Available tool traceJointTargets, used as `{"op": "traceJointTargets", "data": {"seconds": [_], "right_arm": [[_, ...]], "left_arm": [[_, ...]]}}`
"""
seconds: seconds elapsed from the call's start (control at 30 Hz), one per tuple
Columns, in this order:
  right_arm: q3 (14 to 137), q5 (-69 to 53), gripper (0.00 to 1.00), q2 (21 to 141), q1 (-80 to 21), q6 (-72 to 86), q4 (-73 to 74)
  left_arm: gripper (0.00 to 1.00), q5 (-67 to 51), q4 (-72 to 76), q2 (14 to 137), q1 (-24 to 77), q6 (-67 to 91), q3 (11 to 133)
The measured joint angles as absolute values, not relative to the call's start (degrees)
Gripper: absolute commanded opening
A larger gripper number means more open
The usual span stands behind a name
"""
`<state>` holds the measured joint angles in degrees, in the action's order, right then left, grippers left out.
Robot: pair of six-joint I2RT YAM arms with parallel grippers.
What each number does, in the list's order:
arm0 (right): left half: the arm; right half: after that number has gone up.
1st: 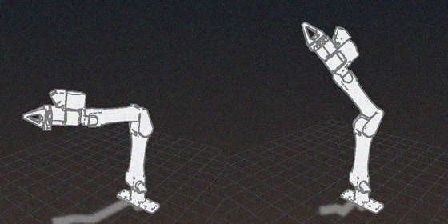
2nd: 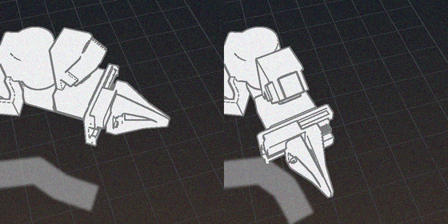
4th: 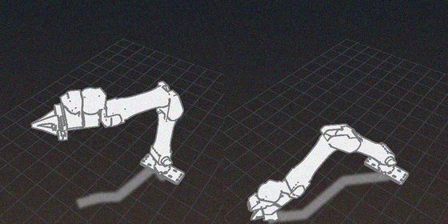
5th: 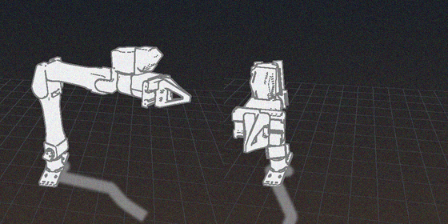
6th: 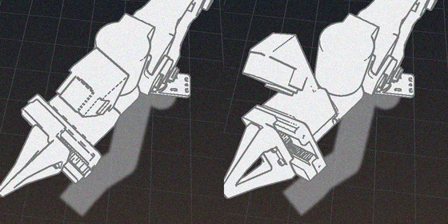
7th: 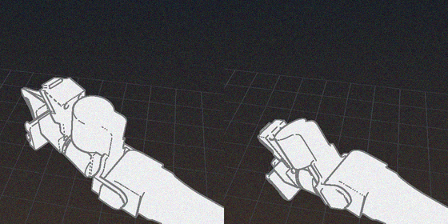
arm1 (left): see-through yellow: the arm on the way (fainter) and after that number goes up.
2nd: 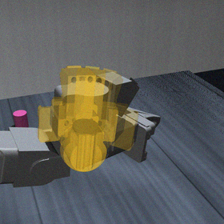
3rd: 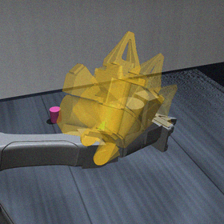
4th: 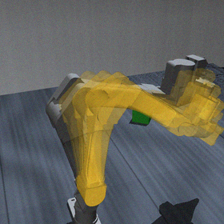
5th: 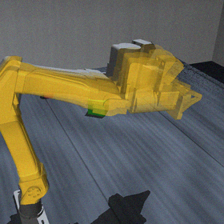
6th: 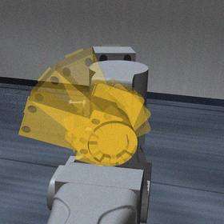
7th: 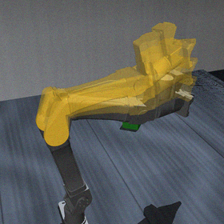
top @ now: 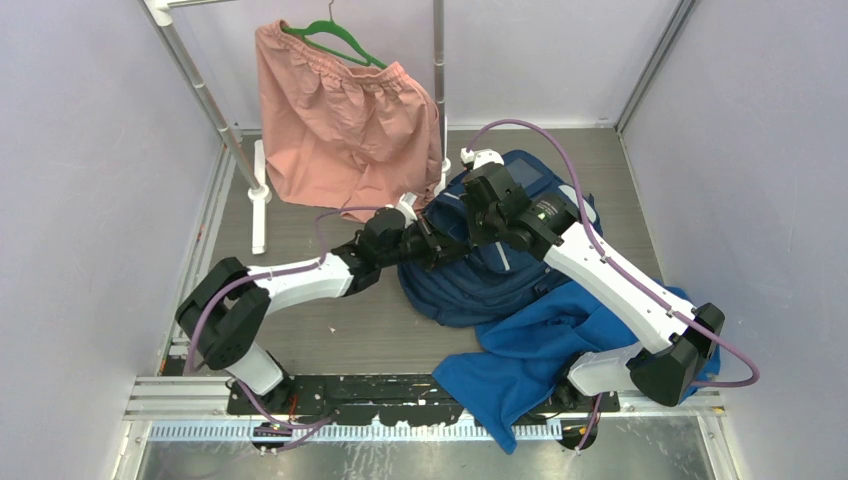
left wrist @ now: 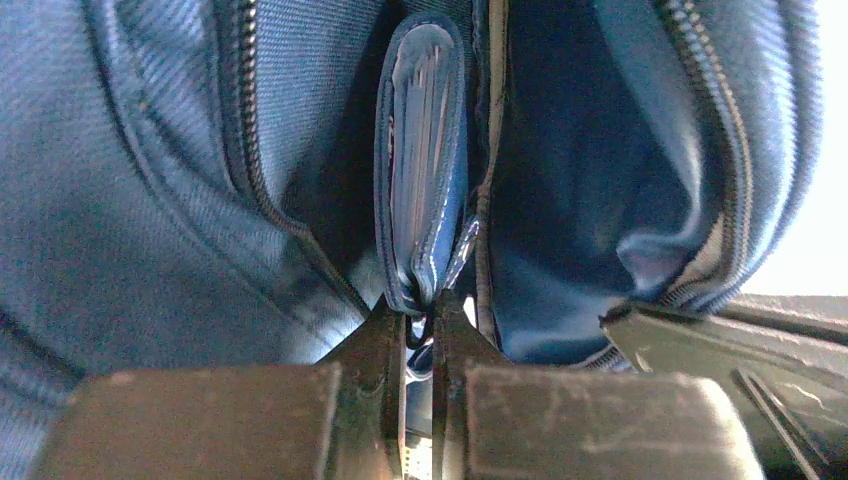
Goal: Pack the student bag
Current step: Place the personal item in the student bag.
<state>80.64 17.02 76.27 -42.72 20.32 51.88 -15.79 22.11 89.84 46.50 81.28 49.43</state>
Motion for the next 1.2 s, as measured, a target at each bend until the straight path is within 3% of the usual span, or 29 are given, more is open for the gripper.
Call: {"op": "traceJointTargets", "data": {"seconds": [0.1,0.17,0.2,0.33,0.43,0.9,1.03,1.2], "right_arm": [[80.5,17.0,0.01,76.3,-42.7,20.4,51.9],[80.4,17.0,0.01,76.3,-42.7,20.6,51.8],[80.3,16.9,0.01,76.3,-42.6,20.7,51.9],[79.9,16.9,0.01,76.2,-42.6,21.0,51.6],[79.4,17.1,0.01,76.0,-42.6,21.1,51.4],[78.8,16.7,0.01,75.5,-42.6,21.2,51.0],[78.7,15.6,0.02,75.9,-42.6,20.9,51.0],[77.8,10.5,0.33,78.0,-42.4,19.5,51.3]], "left_arm": [[0.04,-16.1,23.0,92.4,46.6,80.9,51.3],[0.34,-16.2,23.0,94.1,46.8,80.6,53.3],[0.43,-16.5,23.0,95.4,46.8,80.4,54.7],[0.64,-17.8,22.4,97.6,46.8,79.2,57.4],[0.68,-17.7,21.2,96.6,46.8,78.6,57.2],[0.7,-17.7,4.8,85.9,46.8,70.8,54.2],[0.82,-18.6,-5.9,79.9,46.2,63.7,54.2],[0.99,-19.7,-17.4,66.5,40.9,57.7,50.7]]}}
